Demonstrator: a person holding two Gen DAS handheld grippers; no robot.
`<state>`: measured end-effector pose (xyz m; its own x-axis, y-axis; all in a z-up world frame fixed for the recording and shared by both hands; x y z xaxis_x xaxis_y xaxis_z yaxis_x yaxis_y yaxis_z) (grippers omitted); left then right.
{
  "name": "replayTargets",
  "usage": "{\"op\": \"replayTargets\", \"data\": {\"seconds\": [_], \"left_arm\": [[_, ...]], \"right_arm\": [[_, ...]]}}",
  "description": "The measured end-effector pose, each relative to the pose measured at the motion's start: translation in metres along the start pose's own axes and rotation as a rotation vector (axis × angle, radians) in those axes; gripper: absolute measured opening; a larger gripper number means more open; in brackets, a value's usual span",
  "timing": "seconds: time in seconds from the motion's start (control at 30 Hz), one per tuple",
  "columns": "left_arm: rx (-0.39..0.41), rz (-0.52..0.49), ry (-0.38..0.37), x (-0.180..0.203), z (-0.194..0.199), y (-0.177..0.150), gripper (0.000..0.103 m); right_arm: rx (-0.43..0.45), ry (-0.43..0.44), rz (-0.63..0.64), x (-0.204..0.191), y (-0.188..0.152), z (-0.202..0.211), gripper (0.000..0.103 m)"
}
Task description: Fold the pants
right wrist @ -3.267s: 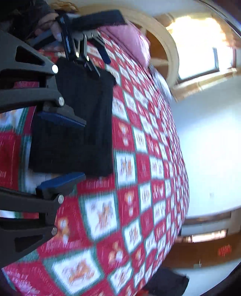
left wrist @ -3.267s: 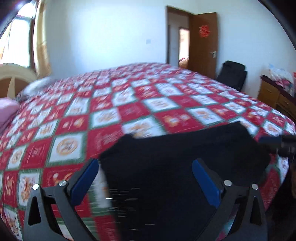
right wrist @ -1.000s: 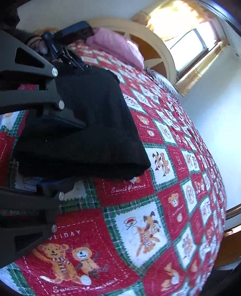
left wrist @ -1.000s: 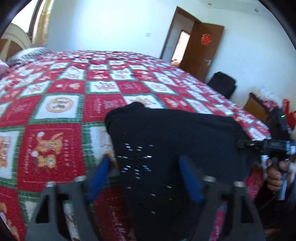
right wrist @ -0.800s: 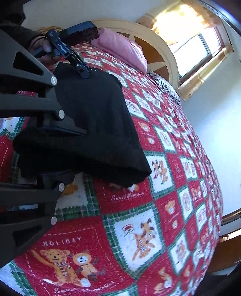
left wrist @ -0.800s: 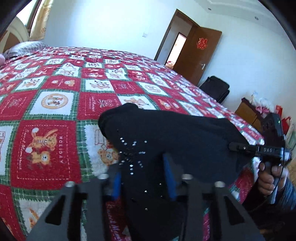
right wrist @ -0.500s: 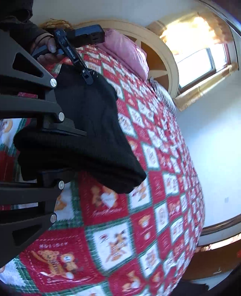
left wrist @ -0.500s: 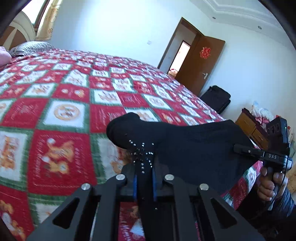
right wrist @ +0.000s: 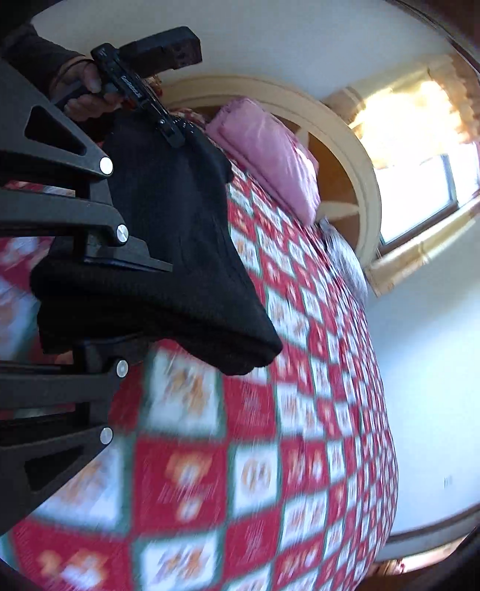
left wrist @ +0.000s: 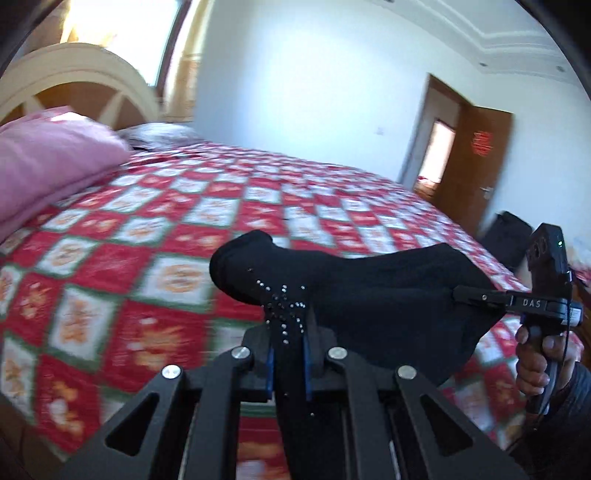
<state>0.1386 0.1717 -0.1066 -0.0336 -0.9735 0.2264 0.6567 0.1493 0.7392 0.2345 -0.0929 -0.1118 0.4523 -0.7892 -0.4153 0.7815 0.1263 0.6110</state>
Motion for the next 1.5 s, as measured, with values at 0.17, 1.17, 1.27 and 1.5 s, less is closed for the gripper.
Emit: {"op": "replayTargets", "data": {"seconds": [0.17, 1.17, 1.27, 1.5], "left_arm": [[-0.071, 0.047, 0.076, -0.039, -0.030, -0.024, 0.016], [-0.067, 0.032, 0.235, -0.054, -0.035, -0.039, 0.079], [-0.079, 0.036, 0.286, -0.056, -0.028, -0.039, 0.088], [-0.003, 0.002, 0.308, -0.036, 0.004, -0.020, 0.092]], "right_arm": [[-0.065, -0.007, 0.028, -0.018, 0.001, -0.056, 0.028], [-0.123, -0.107, -0.073, 0.021, -0.010, -0.066, 0.060], [-0.088, -0.155, -0.089, 0.025, -0.007, -0.049, 0.065], [0.017, -0.246, -0.095, 0.031, -0.011, 0.019, 0.066]]}}
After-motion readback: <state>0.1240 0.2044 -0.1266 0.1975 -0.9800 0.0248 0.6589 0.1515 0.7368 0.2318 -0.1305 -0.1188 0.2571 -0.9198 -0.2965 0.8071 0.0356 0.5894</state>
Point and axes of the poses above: each gripper's, at about its wrist camera, not at the fingertips, and z roughly against the way its jaws point, x to its right, y to its top, the point moved 5 cm from there along -z, roughly the way its jaws point, and after that the axes turned 8 degrees about -x, right-handed, at the moved point
